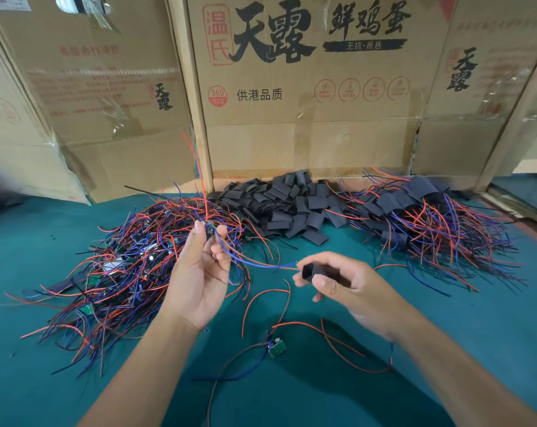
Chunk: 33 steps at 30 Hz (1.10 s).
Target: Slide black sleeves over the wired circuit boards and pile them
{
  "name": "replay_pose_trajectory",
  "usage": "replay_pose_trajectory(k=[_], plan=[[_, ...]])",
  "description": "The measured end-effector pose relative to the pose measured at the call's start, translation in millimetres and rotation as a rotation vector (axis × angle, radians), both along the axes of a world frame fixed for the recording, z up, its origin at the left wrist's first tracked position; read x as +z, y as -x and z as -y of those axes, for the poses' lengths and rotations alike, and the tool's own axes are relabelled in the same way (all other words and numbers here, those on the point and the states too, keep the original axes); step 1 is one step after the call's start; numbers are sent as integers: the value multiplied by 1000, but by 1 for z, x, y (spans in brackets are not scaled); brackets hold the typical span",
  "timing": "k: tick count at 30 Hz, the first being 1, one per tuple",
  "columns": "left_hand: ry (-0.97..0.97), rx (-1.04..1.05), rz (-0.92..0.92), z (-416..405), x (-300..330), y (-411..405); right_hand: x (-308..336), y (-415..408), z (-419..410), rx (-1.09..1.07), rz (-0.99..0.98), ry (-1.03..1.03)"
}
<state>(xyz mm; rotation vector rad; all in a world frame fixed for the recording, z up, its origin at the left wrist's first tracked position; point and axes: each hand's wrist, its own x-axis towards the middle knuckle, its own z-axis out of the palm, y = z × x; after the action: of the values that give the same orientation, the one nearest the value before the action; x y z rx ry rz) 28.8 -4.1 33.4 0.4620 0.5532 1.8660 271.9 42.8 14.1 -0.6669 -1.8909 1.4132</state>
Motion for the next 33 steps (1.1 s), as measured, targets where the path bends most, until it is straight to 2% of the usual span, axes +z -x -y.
replay_pose_trajectory(k=[10, 15, 24, 33], plan=[[-49, -66, -90, 1, -2, -2, 5, -1, 5, 241, -47, 41], [-47, -62, -134, -1, -4, 1, 13, -1, 11, 287, -116, 66], [-66, -42, -233, 2, -5, 2, 18, -1, 16, 199, -64, 55], [-54, -32, -247, 3, -4, 3, 19, -3, 14, 161, -64, 42]])
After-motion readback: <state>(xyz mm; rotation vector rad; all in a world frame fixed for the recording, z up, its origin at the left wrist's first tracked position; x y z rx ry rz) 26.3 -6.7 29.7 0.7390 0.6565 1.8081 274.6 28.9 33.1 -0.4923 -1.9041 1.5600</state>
